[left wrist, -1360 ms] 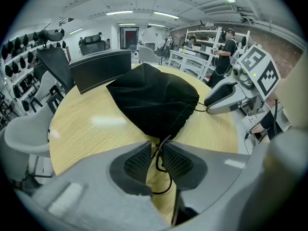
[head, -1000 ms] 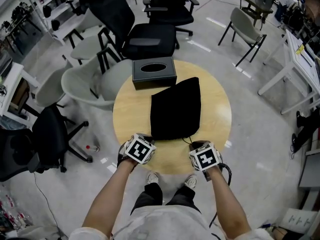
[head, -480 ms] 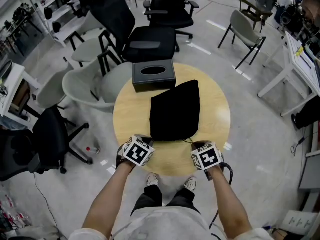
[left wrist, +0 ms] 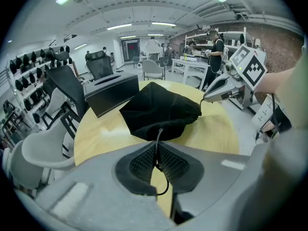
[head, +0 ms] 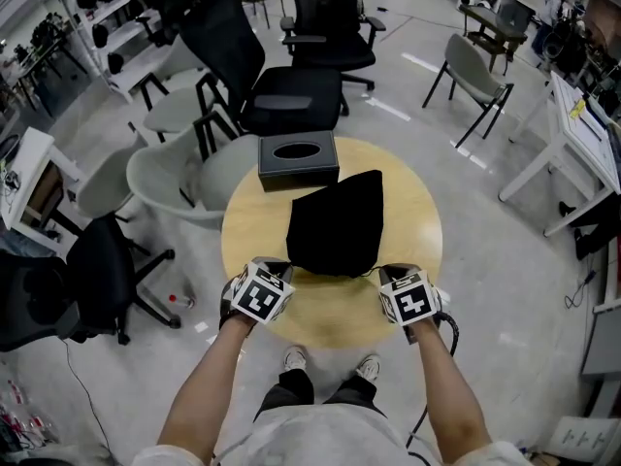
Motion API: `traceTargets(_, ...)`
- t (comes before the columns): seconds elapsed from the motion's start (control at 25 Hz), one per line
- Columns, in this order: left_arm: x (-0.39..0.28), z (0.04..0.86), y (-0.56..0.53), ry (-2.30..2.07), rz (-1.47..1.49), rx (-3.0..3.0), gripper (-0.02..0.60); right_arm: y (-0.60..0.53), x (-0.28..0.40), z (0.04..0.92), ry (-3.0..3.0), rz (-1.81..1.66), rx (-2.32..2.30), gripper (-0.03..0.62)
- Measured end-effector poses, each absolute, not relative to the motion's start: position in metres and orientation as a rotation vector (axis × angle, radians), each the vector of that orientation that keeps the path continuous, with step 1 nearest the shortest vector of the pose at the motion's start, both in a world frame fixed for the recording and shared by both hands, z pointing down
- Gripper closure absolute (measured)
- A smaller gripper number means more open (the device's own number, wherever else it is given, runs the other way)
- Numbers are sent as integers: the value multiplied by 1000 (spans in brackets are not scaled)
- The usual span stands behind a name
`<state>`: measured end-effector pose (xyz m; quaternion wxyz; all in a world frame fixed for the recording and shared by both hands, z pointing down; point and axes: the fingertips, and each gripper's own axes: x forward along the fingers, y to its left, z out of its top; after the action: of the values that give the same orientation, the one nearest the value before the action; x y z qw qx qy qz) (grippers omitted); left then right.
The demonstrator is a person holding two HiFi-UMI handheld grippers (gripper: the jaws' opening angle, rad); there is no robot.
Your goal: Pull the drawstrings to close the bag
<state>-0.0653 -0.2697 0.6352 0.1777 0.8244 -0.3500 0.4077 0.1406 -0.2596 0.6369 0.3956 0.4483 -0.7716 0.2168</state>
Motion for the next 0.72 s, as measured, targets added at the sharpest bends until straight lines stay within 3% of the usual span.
traceTargets(0.72,-61,528,-311,-1223,1041,2517,572,-304,152,550,-2064,249,1255,588)
